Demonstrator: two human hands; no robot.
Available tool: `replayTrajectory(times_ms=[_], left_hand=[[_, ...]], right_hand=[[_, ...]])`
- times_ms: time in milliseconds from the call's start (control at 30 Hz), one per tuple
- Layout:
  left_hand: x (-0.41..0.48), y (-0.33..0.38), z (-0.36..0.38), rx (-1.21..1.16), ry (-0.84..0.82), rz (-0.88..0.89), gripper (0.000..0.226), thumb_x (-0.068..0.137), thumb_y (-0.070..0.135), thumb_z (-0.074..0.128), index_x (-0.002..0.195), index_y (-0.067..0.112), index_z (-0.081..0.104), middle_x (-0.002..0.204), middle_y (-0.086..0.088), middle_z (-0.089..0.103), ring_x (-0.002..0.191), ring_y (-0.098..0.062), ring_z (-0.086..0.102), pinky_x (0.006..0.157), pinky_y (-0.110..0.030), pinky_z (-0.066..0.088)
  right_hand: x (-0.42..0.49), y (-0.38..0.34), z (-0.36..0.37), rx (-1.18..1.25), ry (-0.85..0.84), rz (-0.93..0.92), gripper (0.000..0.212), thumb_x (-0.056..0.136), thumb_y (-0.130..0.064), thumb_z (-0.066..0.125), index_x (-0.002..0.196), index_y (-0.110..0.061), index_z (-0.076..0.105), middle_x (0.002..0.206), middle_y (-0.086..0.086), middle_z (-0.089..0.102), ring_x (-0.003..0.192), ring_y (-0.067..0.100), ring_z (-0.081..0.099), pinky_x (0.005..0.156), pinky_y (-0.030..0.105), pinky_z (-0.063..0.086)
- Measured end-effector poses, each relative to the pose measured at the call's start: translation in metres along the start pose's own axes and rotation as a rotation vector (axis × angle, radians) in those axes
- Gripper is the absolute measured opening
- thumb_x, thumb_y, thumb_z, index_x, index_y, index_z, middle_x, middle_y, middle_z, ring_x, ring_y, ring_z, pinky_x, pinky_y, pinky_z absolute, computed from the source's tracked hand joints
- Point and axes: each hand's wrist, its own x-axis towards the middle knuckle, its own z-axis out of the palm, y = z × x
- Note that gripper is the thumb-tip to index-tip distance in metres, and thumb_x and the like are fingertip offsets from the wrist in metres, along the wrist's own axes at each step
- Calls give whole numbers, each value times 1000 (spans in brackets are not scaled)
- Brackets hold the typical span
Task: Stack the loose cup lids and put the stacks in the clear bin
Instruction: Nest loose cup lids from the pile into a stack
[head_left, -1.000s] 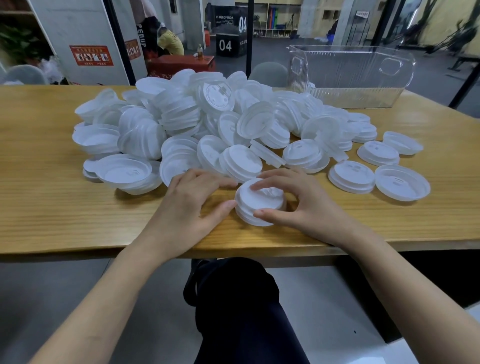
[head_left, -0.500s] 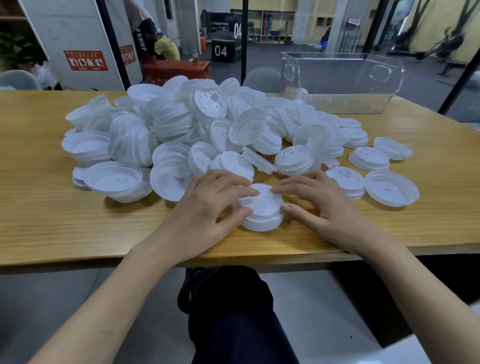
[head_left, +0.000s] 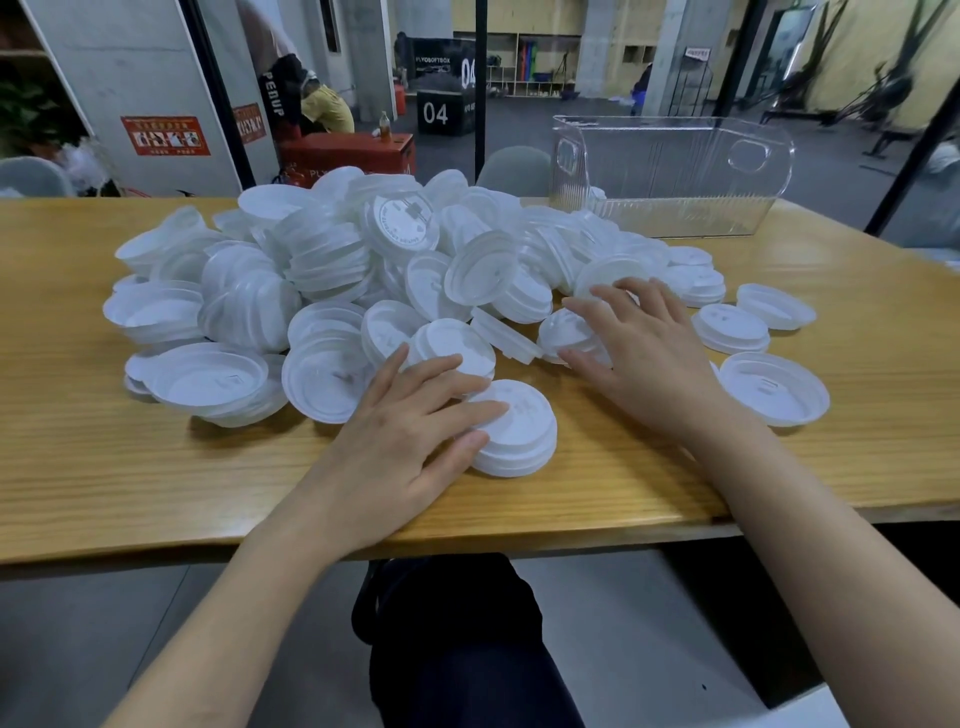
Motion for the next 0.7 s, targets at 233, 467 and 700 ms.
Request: replayTrajectory(times_ms=[233,467,700], left_hand=[[-1,-1,0,-23,-7,8,46,103,45,28,133,31,59,139,14,53,145,-5,25,122,-34,-1],[-1,0,-1,-57,-101,41,46,103,45,26,142,34,49,151,17,40,147,0,15,122,-34,-4],[-1,-1,-1,-152,-46,-14,45,101,45,34,142,33,49,151,15,40,145,1,21,120,-24,10]], right_hand=[[-5,8,8,-24,82,-22,45,90,-51,59,122,-20,66,120,5,64,129,31,41,121,43,-1],[-17,6,1,133,225,66,46,90,-54,58,121,-22,67,125,5,62,124,36,43,111,50,28],[-46,-17,-10,761,117,51,39,80,-60,60,115,-43,61,124,-22,60,123,10,48,99,20,34]])
